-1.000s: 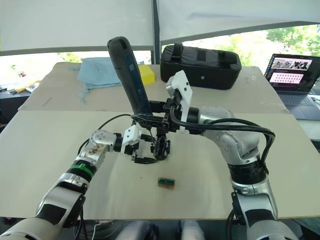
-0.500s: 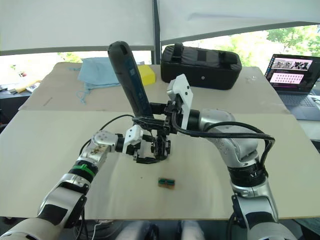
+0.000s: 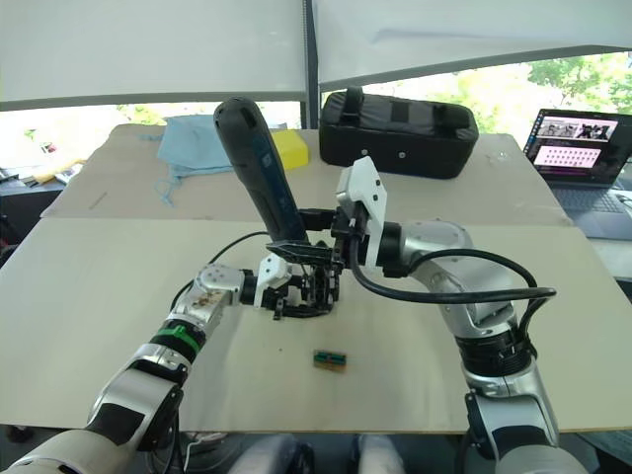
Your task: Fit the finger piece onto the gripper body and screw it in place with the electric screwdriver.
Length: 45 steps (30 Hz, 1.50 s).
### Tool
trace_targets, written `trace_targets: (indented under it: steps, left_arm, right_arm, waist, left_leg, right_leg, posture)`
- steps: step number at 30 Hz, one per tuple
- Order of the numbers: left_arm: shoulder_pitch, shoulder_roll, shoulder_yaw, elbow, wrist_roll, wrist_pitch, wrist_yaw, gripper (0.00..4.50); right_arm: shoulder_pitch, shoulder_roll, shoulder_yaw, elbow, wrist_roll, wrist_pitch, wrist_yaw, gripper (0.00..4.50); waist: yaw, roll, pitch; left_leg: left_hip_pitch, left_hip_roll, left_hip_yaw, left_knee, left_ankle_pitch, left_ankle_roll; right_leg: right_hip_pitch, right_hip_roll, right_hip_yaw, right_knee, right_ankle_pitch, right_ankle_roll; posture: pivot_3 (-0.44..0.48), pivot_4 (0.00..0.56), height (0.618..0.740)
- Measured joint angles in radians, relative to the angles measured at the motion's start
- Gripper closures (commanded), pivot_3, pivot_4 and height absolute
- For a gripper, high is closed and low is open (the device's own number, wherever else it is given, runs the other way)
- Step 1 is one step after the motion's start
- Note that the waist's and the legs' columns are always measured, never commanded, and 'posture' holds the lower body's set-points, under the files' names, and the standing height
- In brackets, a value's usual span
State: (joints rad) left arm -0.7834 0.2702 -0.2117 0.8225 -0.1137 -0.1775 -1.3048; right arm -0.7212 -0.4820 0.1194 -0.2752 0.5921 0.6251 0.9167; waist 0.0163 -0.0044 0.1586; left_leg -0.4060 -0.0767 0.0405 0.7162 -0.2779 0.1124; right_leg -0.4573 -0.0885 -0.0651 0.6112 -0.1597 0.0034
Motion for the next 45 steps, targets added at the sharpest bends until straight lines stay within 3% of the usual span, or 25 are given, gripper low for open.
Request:
trace_targets:
  steps: [13, 18, 40, 45]
  left_arm:
    - [-0.024, -0.009, -0.001, 0.064, 0.03, -0.039, 0.001, 2.18]
    - [-0.024, -0.009, -0.001, 0.07, 0.034, -0.039, 0.001, 2.18]
    - [-0.024, -0.005, -0.001, 0.087, 0.034, -0.055, 0.0, 2.18]
    - [-0.024, 0.003, 0.005, 0.085, 0.032, -0.073, -0.015, 2.18]
  right_arm:
    - [-0.062, -0.053, 0.065, 0.135, -0.02, -0.05, 0.153, 2.58]
    - [-0.059, -0.053, 0.064, 0.159, -0.02, -0.068, 0.16, 2.58]
    - [-0.053, -0.05, 0.043, 0.189, -0.019, -0.111, 0.155, 2.58]
    - [-0.09, 0.025, -0.024, 0.179, 0.059, -0.079, 0.111, 2.58]
  waist:
    - [0.0, -0.004, -0.012]
    - [-0.001, -0.007, -0.017]
    - [-0.004, -0.011, -0.024]
    - [-0.005, -0.01, -0.022]
  left_leg:
    - [0.004, 0.0, 0.0, -0.001, -0.001, 0.001]
    - [0.004, 0.0, 0.0, -0.001, -0.005, -0.006]
    - [0.003, 0.0, 0.0, -0.001, -0.006, -0.006]
    - [-0.004, 0.0, 0.0, -0.001, -0.005, -0.007]
  right_leg:
    - [0.003, -0.002, 0.001, 0.0, 0.0, 0.0]
    - [0.003, -0.002, 0.002, 0.0, 0.0, 0.0]
    - [0.001, -0.002, 0.003, 0.0, 0.0, 0.0]
    - [-0.006, -0.002, 0.003, 0.001, 0.0, -0.001]
  posture:
    - [0.0, 0.15, 0.739]
    - [0.0, 0.15, 0.739]
    - [0.0, 0.15, 0.739]
    - [0.0, 0.15, 0.739]
